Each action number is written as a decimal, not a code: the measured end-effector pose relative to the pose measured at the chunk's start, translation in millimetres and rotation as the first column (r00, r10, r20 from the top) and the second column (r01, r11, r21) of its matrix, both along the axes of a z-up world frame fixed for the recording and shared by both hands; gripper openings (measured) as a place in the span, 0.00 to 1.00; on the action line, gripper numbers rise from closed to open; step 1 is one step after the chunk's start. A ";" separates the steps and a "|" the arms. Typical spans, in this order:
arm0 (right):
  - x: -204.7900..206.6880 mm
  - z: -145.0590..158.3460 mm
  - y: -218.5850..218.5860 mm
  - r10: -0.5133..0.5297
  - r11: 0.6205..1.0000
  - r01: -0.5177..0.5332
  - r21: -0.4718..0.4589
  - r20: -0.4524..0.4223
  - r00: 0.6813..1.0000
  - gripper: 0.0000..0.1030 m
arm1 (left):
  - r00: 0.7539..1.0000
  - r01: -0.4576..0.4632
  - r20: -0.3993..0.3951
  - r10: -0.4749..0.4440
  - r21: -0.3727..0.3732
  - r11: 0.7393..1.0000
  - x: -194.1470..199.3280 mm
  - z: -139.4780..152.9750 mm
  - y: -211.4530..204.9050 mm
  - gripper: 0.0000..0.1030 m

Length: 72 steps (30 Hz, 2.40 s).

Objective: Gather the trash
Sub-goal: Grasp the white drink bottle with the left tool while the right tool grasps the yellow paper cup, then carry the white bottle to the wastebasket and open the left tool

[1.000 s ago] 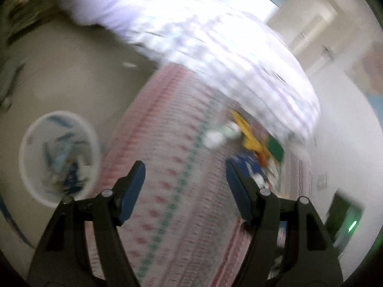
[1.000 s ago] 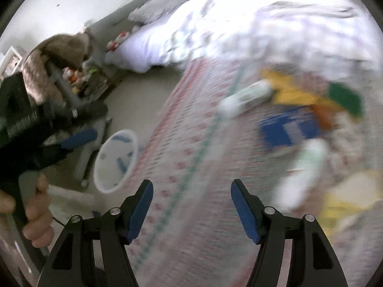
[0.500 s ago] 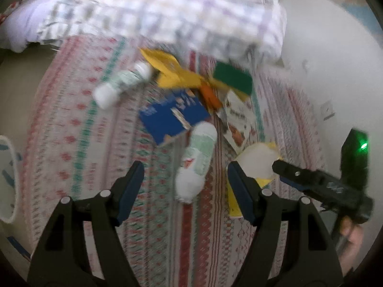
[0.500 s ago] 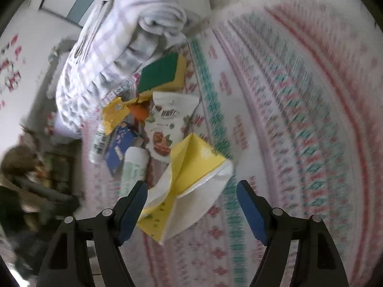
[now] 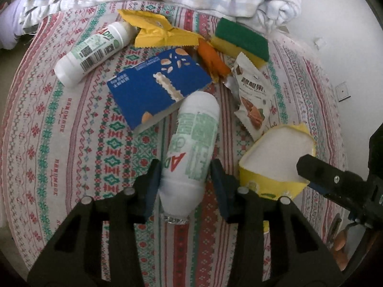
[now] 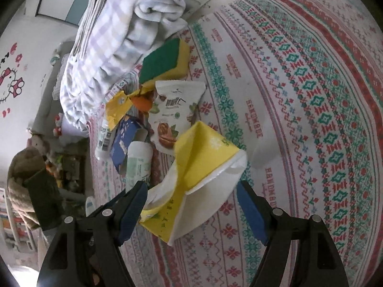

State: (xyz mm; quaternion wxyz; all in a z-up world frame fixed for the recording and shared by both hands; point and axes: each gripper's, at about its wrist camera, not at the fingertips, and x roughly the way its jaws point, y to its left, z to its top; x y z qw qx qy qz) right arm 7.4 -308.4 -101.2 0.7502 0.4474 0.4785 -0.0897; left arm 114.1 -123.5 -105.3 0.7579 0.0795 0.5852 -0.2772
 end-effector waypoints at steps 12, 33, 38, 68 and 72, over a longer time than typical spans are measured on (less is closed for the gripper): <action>-1.9 -0.8 6.8 -0.035 0.999 0.033 0.042 0.042 0.999 0.76 | 0.998 -0.064 -0.023 0.061 -0.176 0.982 -9.5 48.0 48.6 0.40; 9.7 29.5 33.7 0.040 0.994 -0.024 -0.109 0.156 0.987 0.15 | 0.987 -0.161 -0.056 0.152 -0.298 0.941 4.9 76.2 95.1 0.39; 10.8 45.2 46.3 0.105 0.984 -0.069 -0.164 0.221 0.970 0.15 | 0.969 -0.247 -0.068 0.239 -0.357 0.901 23.5 90.7 135.6 0.39; 94.8 45.8 239.8 0.392 0.898 -0.438 0.030 0.394 0.831 0.15 | 0.653 -0.752 -0.349 0.672 -0.197 0.629 106.3 7.2 408.7 0.39; 123.3 39.5 276.9 0.389 0.888 -0.453 0.077 0.396 0.832 0.15 | 0.624 -0.773 -0.400 0.671 -0.190 0.606 107.5 -0.4 411.8 0.43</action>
